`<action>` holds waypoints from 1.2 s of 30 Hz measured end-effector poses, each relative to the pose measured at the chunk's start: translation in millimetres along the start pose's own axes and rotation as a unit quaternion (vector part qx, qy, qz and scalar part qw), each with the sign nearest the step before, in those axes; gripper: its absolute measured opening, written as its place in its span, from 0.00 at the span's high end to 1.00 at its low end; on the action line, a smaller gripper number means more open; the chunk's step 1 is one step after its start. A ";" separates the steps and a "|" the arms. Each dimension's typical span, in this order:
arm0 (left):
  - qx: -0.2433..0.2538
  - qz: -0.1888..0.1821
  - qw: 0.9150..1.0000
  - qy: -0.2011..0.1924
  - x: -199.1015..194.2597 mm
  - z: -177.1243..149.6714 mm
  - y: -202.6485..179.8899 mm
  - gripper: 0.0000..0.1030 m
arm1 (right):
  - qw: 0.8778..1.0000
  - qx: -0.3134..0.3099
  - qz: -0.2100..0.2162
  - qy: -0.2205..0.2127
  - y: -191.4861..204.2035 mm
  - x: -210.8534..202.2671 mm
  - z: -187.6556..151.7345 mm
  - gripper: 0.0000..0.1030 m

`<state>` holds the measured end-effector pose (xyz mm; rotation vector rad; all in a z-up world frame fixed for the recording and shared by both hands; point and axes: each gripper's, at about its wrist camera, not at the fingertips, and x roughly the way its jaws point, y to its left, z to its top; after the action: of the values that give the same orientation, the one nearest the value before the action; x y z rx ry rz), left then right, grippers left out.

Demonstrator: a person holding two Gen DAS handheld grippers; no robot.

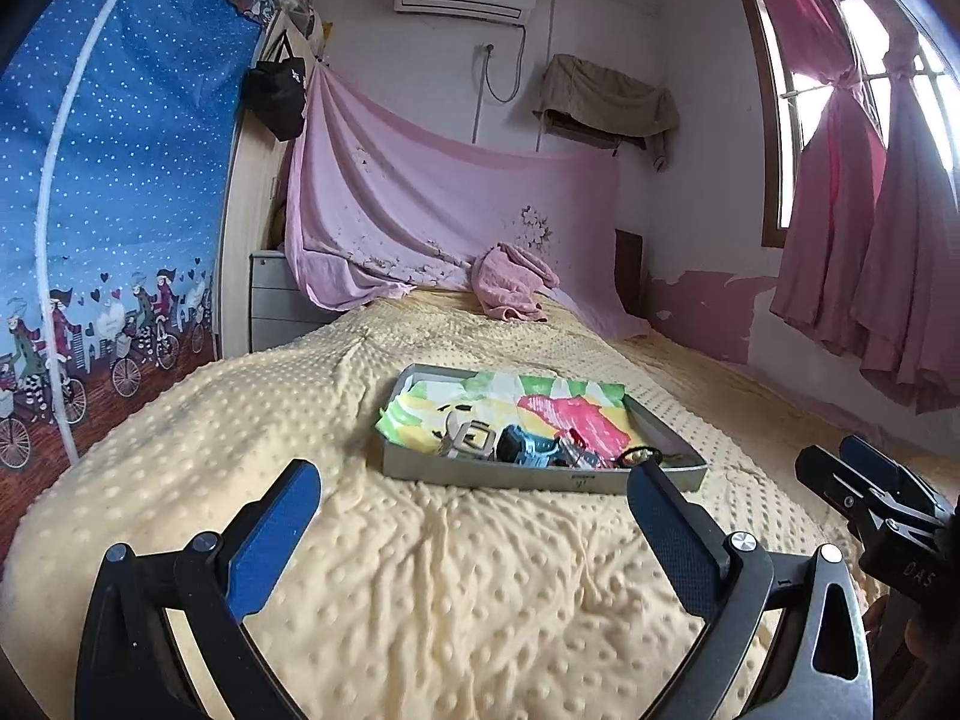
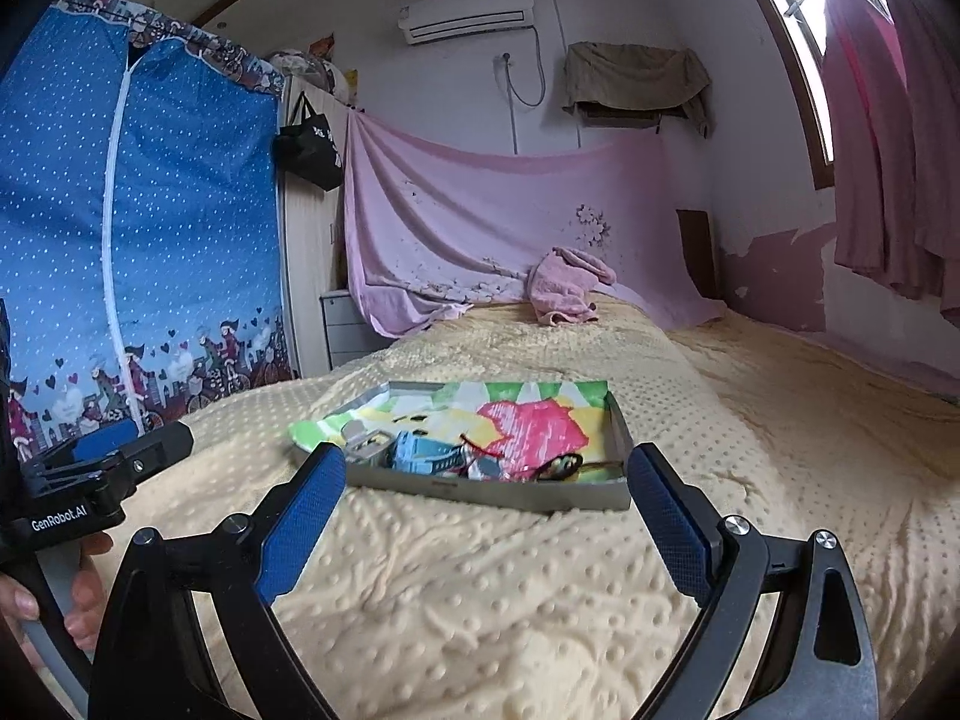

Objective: Organize jewelry

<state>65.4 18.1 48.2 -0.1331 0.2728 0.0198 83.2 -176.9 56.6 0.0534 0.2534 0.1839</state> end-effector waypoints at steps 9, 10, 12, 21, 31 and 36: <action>0.008 -0.006 1.000 0.013 -25.5 -18.0 5.7 0.00 | 1.000 0.005 -0.005 0.016 3.9 -28.1 -13.0 0.10; 0.009 -0.006 1.000 0.015 -26.8 -20.1 6.4 0.00 | 1.000 0.006 -0.006 0.019 4.6 -30.1 -14.8 0.10; 0.014 -0.006 1.000 0.019 -29.3 -23.3 6.8 0.00 | 1.000 0.006 -0.008 0.021 6.5 -33.1 -17.8 0.10; 0.024 -0.005 1.000 0.020 -44.2 -36.4 8.5 0.00 | 0.999 0.007 -0.017 0.030 11.0 -45.6 -34.5 0.10; 0.028 0.007 0.999 0.033 -45.4 -49.9 8.4 0.00 | 0.999 -0.025 -0.016 0.037 24.5 -41.2 -43.8 0.10; 0.019 0.015 0.999 0.028 -44.8 -49.3 14.9 0.00 | 0.999 -0.025 -0.024 0.035 24.6 -40.6 -44.6 0.10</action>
<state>8.5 26.2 11.4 -0.0929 0.3309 0.0399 28.9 -159.0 25.3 -0.0094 0.3195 0.1441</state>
